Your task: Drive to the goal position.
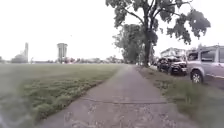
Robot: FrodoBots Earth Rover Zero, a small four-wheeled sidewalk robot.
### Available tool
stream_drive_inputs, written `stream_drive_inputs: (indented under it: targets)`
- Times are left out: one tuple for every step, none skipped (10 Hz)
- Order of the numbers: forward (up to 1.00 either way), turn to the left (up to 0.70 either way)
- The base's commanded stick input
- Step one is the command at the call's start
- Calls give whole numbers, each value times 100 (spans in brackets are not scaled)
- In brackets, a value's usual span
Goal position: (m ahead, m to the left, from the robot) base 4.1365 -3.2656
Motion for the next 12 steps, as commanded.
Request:
stream_drive_inputs:
  targets:
    - [70, 0]
    - [70, 0]
    - [70, 0]
    - [70, 0]
    - [70, 0]
    - [70, 0]
    - [70, 0]
    - [70, 0]
    - [70, 0]
    - [70, 0]
    - [70, 0]
    - [70, 0]
